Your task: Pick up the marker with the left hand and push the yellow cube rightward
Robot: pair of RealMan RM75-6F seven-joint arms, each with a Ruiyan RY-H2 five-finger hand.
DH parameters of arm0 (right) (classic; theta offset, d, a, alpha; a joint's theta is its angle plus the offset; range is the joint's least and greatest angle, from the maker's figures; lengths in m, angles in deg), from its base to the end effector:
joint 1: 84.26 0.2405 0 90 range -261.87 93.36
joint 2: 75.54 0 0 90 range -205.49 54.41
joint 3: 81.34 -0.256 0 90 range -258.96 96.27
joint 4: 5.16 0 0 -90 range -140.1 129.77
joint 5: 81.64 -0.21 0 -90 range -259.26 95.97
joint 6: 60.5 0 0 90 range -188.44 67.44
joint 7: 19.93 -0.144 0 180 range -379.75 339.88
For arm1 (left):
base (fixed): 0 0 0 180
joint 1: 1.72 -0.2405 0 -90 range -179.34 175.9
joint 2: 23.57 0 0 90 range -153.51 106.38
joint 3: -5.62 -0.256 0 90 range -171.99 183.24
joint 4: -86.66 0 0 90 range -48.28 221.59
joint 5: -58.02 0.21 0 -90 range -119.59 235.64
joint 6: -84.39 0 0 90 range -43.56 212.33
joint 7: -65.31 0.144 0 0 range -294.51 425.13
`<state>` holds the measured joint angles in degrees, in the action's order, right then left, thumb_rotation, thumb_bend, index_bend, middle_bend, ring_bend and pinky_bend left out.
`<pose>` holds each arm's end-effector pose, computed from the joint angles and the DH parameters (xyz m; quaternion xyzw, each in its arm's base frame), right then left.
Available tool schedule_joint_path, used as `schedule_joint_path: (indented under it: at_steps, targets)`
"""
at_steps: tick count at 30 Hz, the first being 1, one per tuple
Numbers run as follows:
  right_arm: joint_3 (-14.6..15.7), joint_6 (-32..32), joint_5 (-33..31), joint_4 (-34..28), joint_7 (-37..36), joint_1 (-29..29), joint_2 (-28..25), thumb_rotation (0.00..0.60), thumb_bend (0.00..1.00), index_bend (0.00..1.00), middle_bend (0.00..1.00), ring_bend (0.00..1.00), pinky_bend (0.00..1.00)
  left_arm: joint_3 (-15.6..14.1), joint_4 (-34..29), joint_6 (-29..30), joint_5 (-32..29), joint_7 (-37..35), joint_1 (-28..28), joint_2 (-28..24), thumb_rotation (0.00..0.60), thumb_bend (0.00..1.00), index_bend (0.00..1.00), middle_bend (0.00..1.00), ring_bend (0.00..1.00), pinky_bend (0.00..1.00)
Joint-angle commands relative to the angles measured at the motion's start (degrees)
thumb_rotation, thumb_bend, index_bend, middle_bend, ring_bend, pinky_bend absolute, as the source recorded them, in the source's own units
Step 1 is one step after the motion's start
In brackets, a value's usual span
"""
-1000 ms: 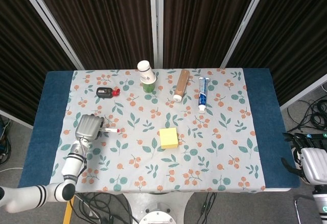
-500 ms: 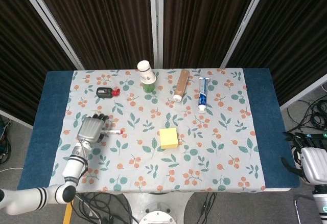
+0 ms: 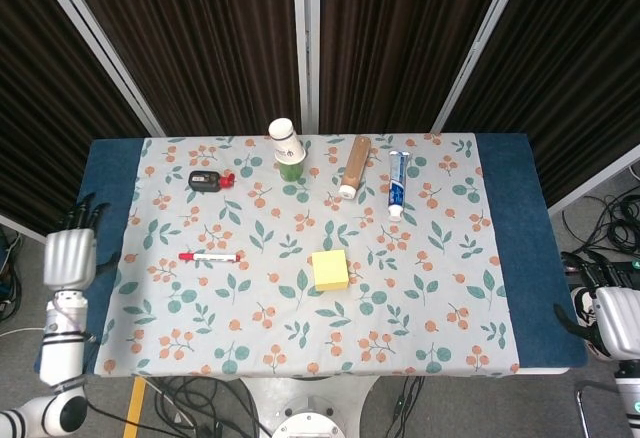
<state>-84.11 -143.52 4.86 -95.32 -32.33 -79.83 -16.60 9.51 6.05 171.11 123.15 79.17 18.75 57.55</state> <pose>-0.3270 -0.1793 0.1880 0.5796 -0.4244 0.4040 0.5664 -0.3031 0.2669 0.1009 -0.5538 -0.3526 -0.3620 0.6618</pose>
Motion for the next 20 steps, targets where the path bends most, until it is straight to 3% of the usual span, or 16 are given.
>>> schedule_joint_path:
  at_steps: [1,10,20]
  targets:
    - [-0.3,-1.2,0.1,0.7,-0.5,-0.5,1.2,0.6,0.21,0.14,0.24,0.08,0.16,-3.5,0.2,6.2,5.0,-1.7,-5.9,-1.3,0.6,0.22,0.24,0.19,0.16,0.26]
    - [0.1,-4.2,1.3,4.0,-2.4,-1.9,4.5,0.6,0.21,0.08,0.18,0.03,0.11,-8.1,-3.8,9.2,11.8,0.7,-11.3,-4.5,0.6,0.22,0.24,0.19,0.16,0.24]
    - [-0.1,-4.9,1.9,6.8,-4.8,-2.0,5.7,0.6,0.2,0.08,0.18,0.03,0.1,-7.7,-8.5,6.6,15.5,1.2,-11.7,-8.2,0.6,0.22,0.24,0.19,0.16,0.23]
